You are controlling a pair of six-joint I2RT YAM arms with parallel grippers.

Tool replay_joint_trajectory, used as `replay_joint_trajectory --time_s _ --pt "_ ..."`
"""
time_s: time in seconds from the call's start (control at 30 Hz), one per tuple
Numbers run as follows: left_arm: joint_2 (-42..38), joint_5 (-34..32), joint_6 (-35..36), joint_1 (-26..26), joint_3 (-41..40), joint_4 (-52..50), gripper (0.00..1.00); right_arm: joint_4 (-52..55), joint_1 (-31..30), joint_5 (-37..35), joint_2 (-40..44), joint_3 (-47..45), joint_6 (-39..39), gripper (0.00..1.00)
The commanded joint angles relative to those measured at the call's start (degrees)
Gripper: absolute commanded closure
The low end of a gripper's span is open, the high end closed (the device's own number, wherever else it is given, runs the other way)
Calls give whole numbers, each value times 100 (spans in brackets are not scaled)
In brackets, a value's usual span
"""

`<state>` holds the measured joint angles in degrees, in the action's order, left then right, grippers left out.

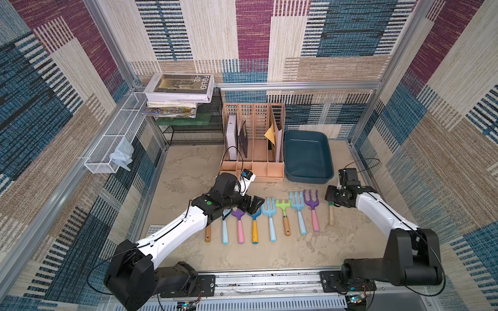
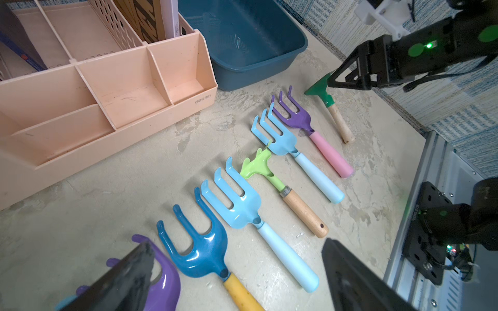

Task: Take the hand rake out of the storage box
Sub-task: Adjust the rake at the center of the board.

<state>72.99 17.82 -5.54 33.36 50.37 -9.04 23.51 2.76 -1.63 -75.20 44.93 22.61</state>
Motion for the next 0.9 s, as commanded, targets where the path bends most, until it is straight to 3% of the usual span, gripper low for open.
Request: replay_joint_trajectory --time_s 0.0,0.17,0.3,0.47,0.6,0.77,0.87 --pt "-3 50 64 -5 25 41 1 -815 483 1454 198 -356 80 36" --pt "14 89 58 -5 30 50 1 -1574 1157 2424 45 -659 160 37" --pt "1 89 53 -6 17 66 1 -2295 1299 3141 -143 -724 295 39" --pt "15 54 62 -5 24 50 1 -1856 982 2520 -589 -371 58 46" --pt "15 37 62 -5 17 51 1 -1391 753 1621 -772 -240 18 55" --pt "5 37 63 -7 8 60 1 -1152 391 848 -779 -154 -15 56" --pt "5 28 62 -8 12 60 1 -1073 156 556 -984 19 -52 65"
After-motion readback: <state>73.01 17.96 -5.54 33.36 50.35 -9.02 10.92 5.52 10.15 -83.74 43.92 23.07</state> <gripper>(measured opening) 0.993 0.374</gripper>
